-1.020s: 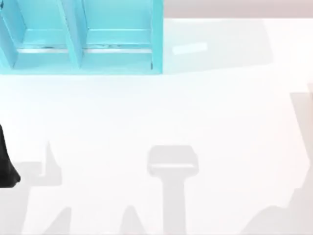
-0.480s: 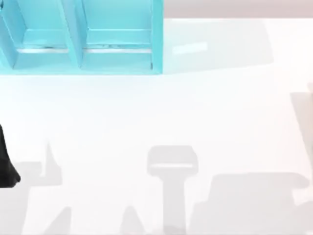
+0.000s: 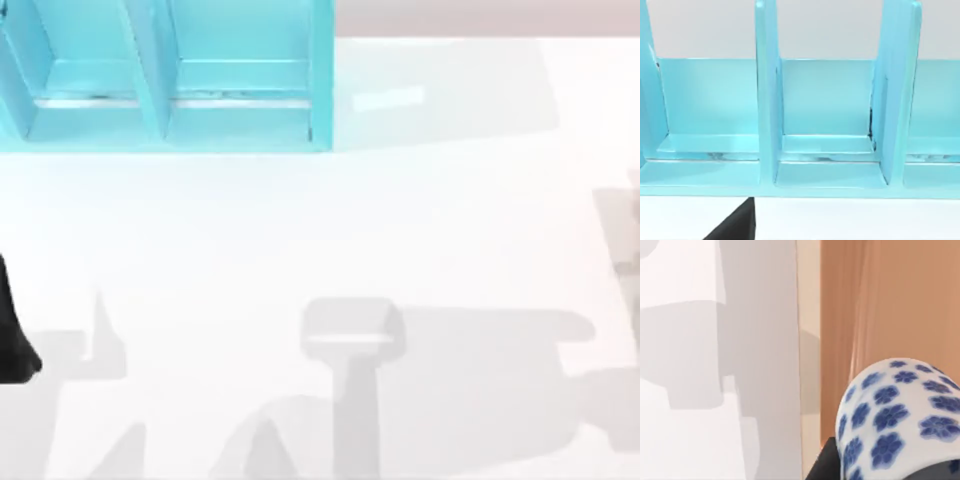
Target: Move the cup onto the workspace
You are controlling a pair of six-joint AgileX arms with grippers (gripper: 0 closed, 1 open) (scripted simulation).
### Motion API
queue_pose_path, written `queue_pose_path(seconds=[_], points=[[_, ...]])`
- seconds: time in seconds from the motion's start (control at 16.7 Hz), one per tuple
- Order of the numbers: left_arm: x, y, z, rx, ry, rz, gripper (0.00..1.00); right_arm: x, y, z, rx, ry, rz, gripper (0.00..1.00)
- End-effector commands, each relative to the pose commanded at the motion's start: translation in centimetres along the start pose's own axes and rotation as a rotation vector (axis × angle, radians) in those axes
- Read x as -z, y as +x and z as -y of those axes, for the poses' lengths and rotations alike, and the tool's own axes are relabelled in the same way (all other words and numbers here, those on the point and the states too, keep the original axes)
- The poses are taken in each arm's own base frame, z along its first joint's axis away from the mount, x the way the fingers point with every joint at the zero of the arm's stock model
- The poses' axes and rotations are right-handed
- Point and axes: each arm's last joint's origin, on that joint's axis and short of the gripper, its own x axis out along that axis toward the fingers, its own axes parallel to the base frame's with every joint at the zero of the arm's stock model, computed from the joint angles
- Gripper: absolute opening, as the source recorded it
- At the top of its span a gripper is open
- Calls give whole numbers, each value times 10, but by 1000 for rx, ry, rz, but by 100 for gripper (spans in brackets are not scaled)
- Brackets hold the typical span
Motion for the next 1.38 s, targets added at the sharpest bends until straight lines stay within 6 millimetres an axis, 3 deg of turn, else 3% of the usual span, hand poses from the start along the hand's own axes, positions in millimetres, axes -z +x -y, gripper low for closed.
queue_pose_path(seconds=[0.18,0.42,0.66,0.78,1.2,1.38], points=[[0,0,0,0,0,0,100,-45,-9,-31,5,-2,0,0],[0,0,0,0,0,0,100,-96,-9,-97,11,-9,6,0],[0,0,0,0,0,0,100,-123,-4,-165,8,-16,35,0],[0,0,0,0,0,0,100,-127,0,-187,8,-17,35,0],[0,0,0,0,0,0,100,-128,4,-194,5,-12,33,0],[0,0,0,0,0,0,100,-131,22,-193,3,-4,28,0]])
